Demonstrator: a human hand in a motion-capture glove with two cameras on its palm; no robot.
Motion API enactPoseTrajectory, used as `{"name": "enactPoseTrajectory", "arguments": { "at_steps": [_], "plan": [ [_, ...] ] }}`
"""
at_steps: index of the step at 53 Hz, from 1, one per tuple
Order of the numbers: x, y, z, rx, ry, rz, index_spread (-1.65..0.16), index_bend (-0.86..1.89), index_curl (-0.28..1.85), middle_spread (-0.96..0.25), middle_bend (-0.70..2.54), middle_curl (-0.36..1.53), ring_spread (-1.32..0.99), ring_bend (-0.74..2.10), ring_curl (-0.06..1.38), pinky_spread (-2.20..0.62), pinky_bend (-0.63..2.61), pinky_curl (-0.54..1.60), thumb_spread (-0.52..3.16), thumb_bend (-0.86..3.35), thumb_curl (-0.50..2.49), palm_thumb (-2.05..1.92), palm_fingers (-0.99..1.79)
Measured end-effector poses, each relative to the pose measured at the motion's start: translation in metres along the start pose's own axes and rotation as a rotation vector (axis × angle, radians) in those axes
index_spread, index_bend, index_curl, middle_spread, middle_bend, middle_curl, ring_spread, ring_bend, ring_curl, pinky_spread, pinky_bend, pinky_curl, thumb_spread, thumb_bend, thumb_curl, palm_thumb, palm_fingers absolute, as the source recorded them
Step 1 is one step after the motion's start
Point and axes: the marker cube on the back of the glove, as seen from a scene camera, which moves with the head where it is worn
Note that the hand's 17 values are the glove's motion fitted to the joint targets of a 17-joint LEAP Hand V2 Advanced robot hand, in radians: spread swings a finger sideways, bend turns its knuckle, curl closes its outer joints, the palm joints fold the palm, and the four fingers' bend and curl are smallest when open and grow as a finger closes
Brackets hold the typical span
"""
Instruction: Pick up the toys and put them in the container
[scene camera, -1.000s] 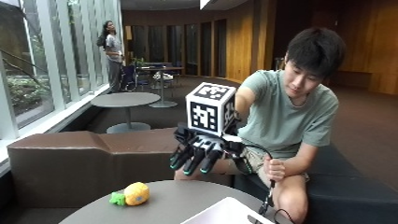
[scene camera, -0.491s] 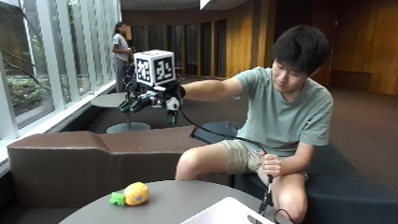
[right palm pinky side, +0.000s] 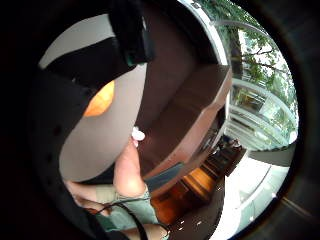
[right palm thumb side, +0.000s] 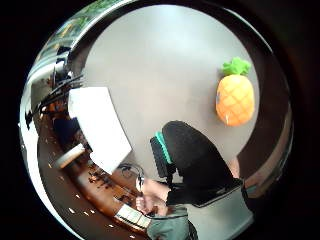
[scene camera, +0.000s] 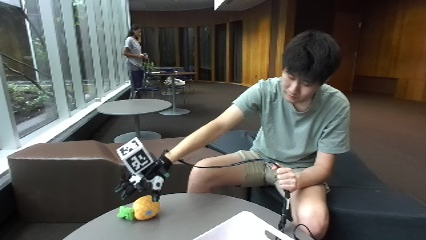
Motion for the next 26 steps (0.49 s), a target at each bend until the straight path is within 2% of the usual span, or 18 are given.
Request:
{"name": "enactPoseTrajectory", "arguments": {
  "at_steps": [9, 15, 17, 18, 21, 23, 26],
  "plan": [
    [0.019, -0.025, 0.086, -0.107, -0.051, 0.105, -0.26, 0.09, 0.17, 0.05, 0.09, 0.23, 0.08, 0.47, 0.31, 0.06, 1.24, 0.40, 1.25, -0.03, 0.28, -0.04, -0.23],
    [0.014, -0.030, 0.097, 0.059, -0.108, 0.148, -0.26, 0.05, 0.15, 0.05, 0.05, 0.19, 0.06, 0.66, 0.35, 0.02, 1.33, 0.41, 1.26, -0.02, 0.28, -0.02, -0.14],
    [0.014, -0.031, 0.098, 0.106, -0.109, 0.156, -0.26, 0.09, 0.15, 0.05, 0.03, 0.17, 0.01, 0.85, 0.40, -0.05, 1.34, 0.41, 1.30, 0.00, 0.29, 0.02, 0.01],
    [0.013, -0.032, 0.098, 0.125, -0.104, 0.157, -0.26, 0.13, 0.16, 0.05, 0.05, 0.16, -0.03, 0.95, 0.42, -0.10, 1.38, 0.42, 1.33, 0.04, 0.30, 0.08, 0.16],
    [0.009, -0.034, 0.095, 0.176, -0.074, 0.150, -0.26, 0.16, 0.17, 0.05, 0.10, 0.15, -0.10, 1.05, 0.43, -0.18, 1.38, 0.39, 1.39, 0.09, 0.32, 0.17, 0.32],
    [0.007, -0.034, 0.093, 0.191, -0.055, 0.140, -0.25, 0.16, 0.17, 0.03, 0.20, 0.18, -0.16, 1.14, 0.46, -0.25, 1.37, 0.38, 1.45, 0.15, 0.35, 0.27, 0.54],
    [0.002, -0.033, 0.088, 0.172, -0.023, 0.118, -0.24, 0.15, 0.17, 0.00, 0.30, 0.22, -0.21, 1.15, 0.47, -0.29, 1.34, 0.38, 1.43, 0.22, 0.40, 0.42, 0.65]
  ]
}}
